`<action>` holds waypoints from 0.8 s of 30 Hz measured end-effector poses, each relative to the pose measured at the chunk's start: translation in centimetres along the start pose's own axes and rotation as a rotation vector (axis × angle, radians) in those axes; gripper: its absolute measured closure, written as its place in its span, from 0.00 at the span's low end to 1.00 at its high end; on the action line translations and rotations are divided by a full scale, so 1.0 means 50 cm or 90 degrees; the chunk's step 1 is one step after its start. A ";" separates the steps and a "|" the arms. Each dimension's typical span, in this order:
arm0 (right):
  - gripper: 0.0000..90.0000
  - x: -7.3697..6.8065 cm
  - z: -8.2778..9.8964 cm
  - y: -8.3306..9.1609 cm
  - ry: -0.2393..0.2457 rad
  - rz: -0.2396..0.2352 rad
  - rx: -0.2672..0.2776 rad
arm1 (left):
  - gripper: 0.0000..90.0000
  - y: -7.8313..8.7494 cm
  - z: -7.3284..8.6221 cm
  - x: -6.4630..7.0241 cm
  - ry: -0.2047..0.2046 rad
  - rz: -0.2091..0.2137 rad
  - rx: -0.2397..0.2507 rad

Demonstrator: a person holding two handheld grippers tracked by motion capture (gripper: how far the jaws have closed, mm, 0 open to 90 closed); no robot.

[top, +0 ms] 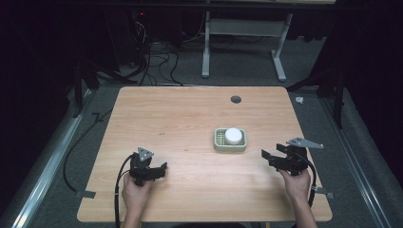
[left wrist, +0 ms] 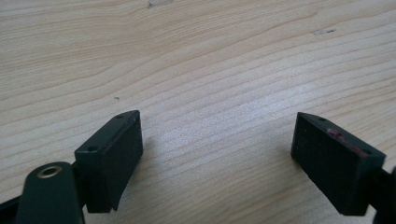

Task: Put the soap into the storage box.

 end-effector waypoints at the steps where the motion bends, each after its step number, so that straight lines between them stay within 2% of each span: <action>1: 0.30 0.001 0.003 -0.001 -0.001 0.001 -0.002 | 0.19 0.000 0.000 0.000 0.000 0.000 0.000; 8: 0.30 0.004 0.024 -0.010 -0.007 0.007 -0.013 | 0.19 0.000 0.000 0.000 0.000 0.000 0.000; 24: 0.30 0.003 0.068 -0.032 0.001 0.018 -0.039 | 0.19 0.000 0.000 0.000 0.000 0.000 0.000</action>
Point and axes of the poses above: each handheld gripper's, and its own axes: y roughly backward along the jaws, z roughly out of its underside, x roughly to its right, the point moved 8 cm from there along -y, roughly forward along the jaws, and after that the axes turned 15 degrees about -y, right-handed, at the moved point
